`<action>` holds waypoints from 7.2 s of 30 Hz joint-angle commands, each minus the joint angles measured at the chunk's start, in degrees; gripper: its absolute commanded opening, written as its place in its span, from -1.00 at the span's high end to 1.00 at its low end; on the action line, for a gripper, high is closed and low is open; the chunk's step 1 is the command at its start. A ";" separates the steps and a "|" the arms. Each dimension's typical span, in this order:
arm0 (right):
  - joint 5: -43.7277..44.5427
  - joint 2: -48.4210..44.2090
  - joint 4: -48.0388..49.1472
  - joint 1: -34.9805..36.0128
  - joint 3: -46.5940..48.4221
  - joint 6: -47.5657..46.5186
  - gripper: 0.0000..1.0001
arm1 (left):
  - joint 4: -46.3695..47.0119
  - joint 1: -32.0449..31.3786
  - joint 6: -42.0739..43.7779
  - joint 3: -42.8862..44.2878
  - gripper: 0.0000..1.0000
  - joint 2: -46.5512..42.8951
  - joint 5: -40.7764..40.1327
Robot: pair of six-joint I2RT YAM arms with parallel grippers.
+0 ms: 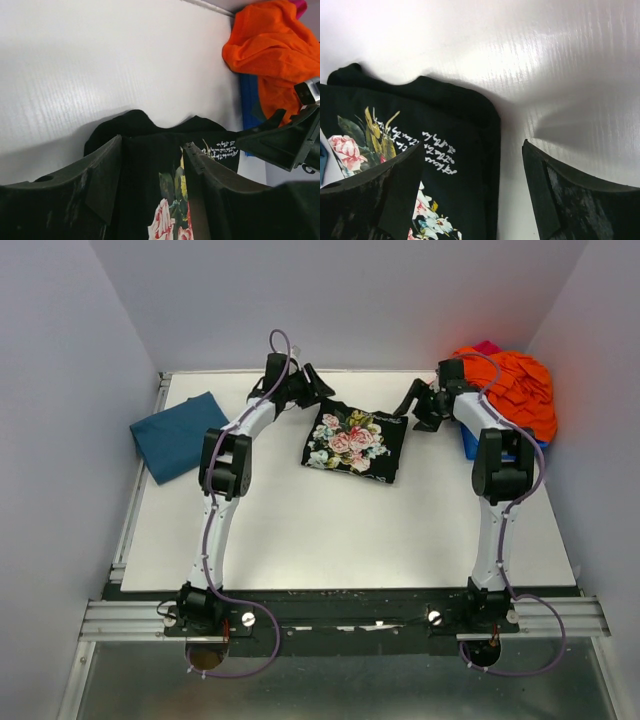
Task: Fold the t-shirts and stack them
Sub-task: Fold the long partially folded tshirt into a neat square, then put the neatly folded tshirt into the corner of the board with both arms
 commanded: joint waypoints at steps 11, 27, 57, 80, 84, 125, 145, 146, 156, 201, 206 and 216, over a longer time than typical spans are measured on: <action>-3.83 3.56 -2.27 -0.19 0.78 1.64 -0.25 | -7.32 0.84 8.75 -7.45 -0.28 -8.15 -5.19; 2.15 9.46 -9.93 3.32 10.02 1.38 0.11 | -5.21 0.48 8.22 -11.22 -0.10 -5.85 -4.13; 0.23 3.75 -2.64 4.03 4.57 -1.70 -0.33 | 4.90 2.59 3.56 -26.52 -0.26 -13.33 -12.92; 0.57 14.48 -10.02 6.84 18.37 1.20 0.25 | 4.96 2.07 3.13 -19.92 0.41 -5.42 -12.05; 0.30 14.48 -8.79 7.02 20.04 1.99 0.98 | 7.70 2.07 2.34 -20.27 0.74 -6.12 -11.16; -10.50 -23.93 14.85 11.40 -14.33 -3.54 0.99 | 17.57 2.06 11.29 -65.19 1.00 -57.17 -23.81; -10.85 -10.50 19.50 29.69 10.63 -3.02 0.99 | -23.30 20.25 12.17 -61.78 1.00 -87.95 -51.14; -11.38 -9.09 21.16 30.22 11.42 -1.71 0.99 | -25.06 20.87 12.87 -60.46 1.00 -87.77 -52.63; -10.86 9.10 32.94 33.65 29.70 10.68 0.99 | -31.58 29.22 13.41 -55.00 1.00 -81.89 -63.10; 16.27 -59.80 25.64 30.75 -55.38 9.90 0.99 | -23.24 6.82 1.90 -79.95 1.00 -98.76 -40.34; 15.11 -46.91 17.06 26.37 -47.83 8.85 0.99 | -9.83 2.78 0.31 -82.23 1.00 -88.32 -40.17; 9.69 -16.48 13.19 18.53 -24.18 7.53 -0.19 | 6.41 1.27 2.16 -72.25 -0.16 -58.19 -44.37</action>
